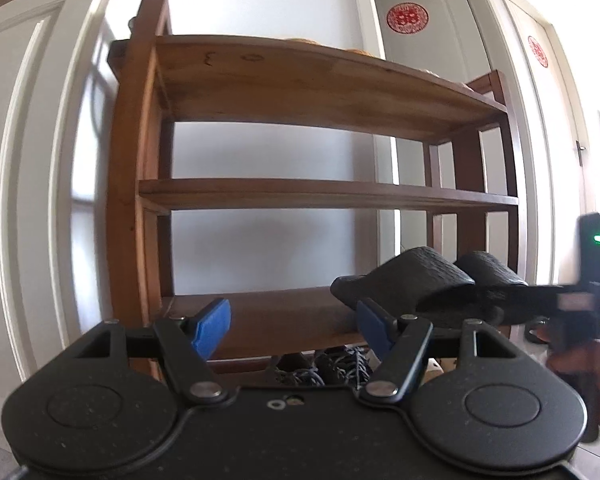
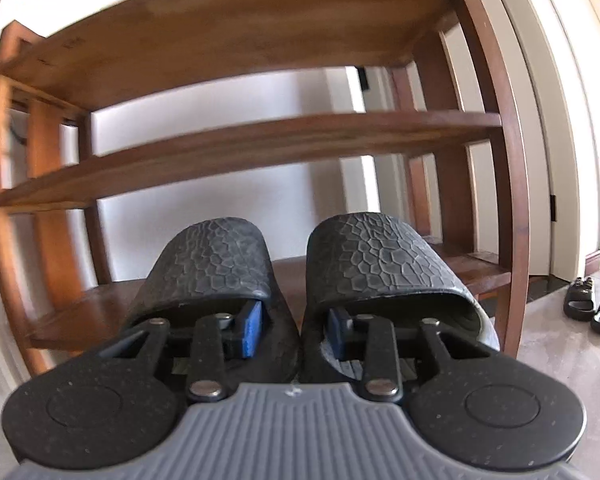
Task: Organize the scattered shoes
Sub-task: 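Set the black slides on the shelf and open the right tool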
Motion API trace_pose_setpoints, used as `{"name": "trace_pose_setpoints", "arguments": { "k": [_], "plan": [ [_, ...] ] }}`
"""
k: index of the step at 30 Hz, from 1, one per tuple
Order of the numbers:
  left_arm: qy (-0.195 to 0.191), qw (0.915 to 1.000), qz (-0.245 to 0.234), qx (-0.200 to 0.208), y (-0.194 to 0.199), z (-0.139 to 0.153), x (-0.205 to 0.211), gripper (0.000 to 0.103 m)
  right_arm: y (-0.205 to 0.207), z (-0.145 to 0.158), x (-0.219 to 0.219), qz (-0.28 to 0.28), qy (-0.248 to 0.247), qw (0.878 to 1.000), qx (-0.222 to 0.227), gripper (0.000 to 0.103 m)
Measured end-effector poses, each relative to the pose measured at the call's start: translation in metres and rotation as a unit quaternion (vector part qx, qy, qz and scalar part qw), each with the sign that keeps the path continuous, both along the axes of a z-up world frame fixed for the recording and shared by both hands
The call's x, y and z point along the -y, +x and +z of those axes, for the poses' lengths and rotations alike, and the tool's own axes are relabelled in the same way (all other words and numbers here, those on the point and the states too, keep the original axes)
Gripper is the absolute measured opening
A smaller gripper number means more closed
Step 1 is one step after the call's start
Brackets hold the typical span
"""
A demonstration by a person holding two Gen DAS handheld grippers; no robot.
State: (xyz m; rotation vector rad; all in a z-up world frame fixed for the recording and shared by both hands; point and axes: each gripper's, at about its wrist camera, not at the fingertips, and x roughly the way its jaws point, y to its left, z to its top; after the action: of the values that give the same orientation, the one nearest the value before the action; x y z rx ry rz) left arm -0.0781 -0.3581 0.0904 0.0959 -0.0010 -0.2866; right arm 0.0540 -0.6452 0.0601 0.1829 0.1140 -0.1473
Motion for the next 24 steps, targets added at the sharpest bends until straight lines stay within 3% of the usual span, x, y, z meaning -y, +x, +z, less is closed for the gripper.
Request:
{"name": "trace_pose_setpoints", "arguments": {
  "k": [12, 15, 16, 18, 21, 24],
  "plan": [
    [0.045, 0.9976, 0.051, -0.010, 0.000, -0.014, 0.003, 0.070, 0.140, -0.004, 0.076, -0.043, 0.024, 0.997, -0.059, 0.044],
    [0.044, 0.9966, 0.068, -0.015, -0.001, -0.015, -0.007, 0.070, 0.163, -0.002, 0.088, -0.057, 0.018, 0.995, -0.085, 0.057],
    [0.044, 0.9963, 0.073, -0.015, -0.002, -0.015, -0.011, 0.070, 0.166, 0.001, 0.090, -0.061, 0.016, 0.993, -0.097, 0.066],
    [0.041, 0.9960, 0.079, -0.013, -0.004, -0.014, -0.017, 0.070, 0.159, 0.002, 0.090, -0.058, 0.008, 0.993, -0.098, 0.076],
    [0.032, 0.9951, 0.093, -0.009, -0.006, -0.013, -0.033, 0.070, 0.111, 0.000, 0.080, -0.072, -0.035, 0.995, -0.064, 0.089],
    [0.011, 0.9921, 0.124, -0.015, -0.010, -0.014, -0.058, 0.070, 0.070, 0.001, 0.064, -0.080, -0.058, 0.994, -0.036, 0.093]
  ]
}}
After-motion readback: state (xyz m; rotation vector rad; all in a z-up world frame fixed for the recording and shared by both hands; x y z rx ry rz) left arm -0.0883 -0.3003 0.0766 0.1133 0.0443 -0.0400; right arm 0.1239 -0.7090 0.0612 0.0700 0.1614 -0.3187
